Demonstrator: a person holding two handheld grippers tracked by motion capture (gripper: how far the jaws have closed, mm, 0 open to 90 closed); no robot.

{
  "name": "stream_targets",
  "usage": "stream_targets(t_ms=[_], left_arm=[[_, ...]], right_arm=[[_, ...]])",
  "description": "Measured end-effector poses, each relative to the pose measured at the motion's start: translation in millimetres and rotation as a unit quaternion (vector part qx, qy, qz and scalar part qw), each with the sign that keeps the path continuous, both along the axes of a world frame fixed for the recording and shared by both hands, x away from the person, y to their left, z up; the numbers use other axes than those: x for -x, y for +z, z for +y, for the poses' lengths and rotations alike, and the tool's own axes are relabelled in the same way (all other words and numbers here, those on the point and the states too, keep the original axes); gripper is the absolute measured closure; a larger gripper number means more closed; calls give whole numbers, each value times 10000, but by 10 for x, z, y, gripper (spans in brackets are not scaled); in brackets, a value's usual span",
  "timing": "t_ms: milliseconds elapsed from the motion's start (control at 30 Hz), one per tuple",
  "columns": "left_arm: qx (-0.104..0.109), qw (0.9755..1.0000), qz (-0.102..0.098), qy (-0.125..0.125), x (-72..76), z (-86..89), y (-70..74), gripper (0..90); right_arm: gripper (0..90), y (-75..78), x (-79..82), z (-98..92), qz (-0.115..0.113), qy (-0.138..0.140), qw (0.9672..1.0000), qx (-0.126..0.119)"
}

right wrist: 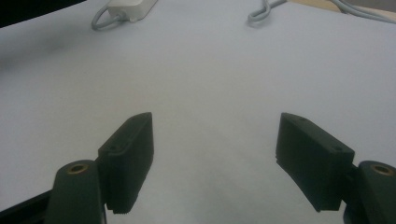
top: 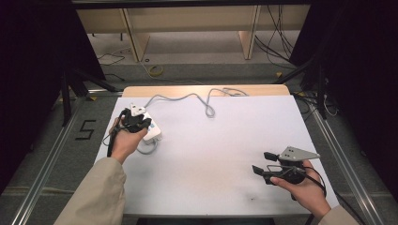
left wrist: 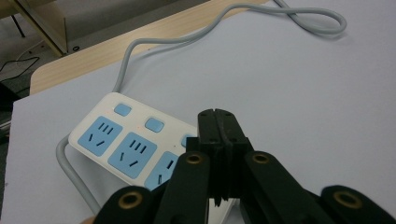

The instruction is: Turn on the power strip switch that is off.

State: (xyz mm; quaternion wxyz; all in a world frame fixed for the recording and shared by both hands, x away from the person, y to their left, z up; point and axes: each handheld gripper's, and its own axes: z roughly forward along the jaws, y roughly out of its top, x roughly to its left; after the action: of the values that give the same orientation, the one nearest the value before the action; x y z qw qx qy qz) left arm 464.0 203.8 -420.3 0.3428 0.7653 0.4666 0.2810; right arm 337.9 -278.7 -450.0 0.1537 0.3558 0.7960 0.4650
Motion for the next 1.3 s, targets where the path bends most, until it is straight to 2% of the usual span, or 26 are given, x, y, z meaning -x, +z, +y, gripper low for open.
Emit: stream_targets(t_ms=[1033, 1300], left_arm=[[-89, 9995, 289, 28, -187, -9, -94, 897], [-102, 9995, 306, 41, -212, -3, -94, 897]], right_arm=[[283, -8, 1, 3, -6, -13, 10000, 28], [283, -7, 9, 16, 16, -6, 10000, 39]])
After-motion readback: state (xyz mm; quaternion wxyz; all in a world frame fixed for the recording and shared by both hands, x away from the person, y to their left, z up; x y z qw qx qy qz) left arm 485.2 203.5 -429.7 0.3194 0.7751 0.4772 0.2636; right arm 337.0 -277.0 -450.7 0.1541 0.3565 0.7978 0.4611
